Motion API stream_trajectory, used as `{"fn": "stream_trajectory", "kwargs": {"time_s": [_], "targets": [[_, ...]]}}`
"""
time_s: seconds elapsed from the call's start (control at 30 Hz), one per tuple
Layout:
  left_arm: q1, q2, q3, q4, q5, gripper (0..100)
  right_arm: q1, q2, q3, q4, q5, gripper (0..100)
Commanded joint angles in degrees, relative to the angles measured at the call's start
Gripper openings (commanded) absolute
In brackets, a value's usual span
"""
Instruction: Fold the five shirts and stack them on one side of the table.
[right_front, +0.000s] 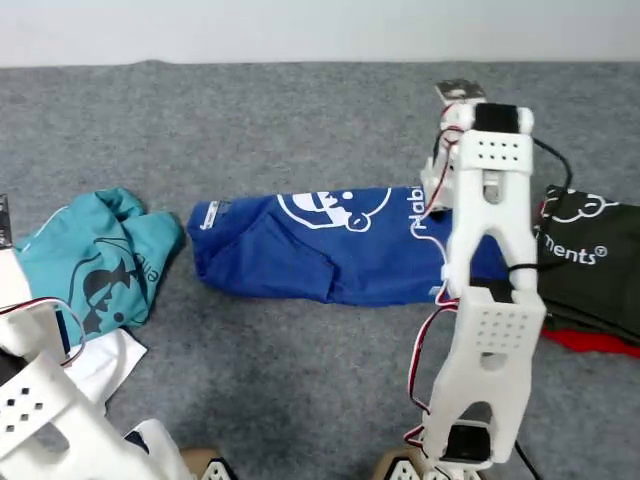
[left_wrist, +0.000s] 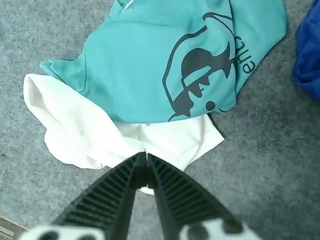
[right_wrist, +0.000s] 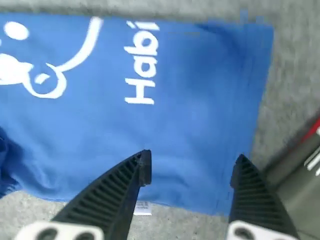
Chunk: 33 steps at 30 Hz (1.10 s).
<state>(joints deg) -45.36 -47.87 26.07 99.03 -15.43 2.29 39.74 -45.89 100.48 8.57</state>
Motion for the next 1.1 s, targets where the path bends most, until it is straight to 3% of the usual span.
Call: {"fn": "stream_trajectory", "kwargs": {"time_s": [0.0,0.8,0.87,1.0,1.07], "targets": [[0.26,-0.62,0.48,0.97,0.26,1,3.21,-0.92,-0.26,2.33,-2.11,27.2],[0.26,-1.05,3.65,1.05,-1.93,1,2.68,17.45,-0.26,-6.02,-2.81,26.8],[0.26,-1.05,3.65,1.05,-1.93,1,2.15,17.45,-0.35,-5.67,-2.73,22.7],[0.26,-1.05,3.65,1.05,-2.02,1,0.75,17.27,-0.44,-4.53,2.20,0.5],[0.26,-1.05,3.65,1.05,-2.02,1,0.48,16.48,-1.14,-2.86,3.25,3.4]]}}
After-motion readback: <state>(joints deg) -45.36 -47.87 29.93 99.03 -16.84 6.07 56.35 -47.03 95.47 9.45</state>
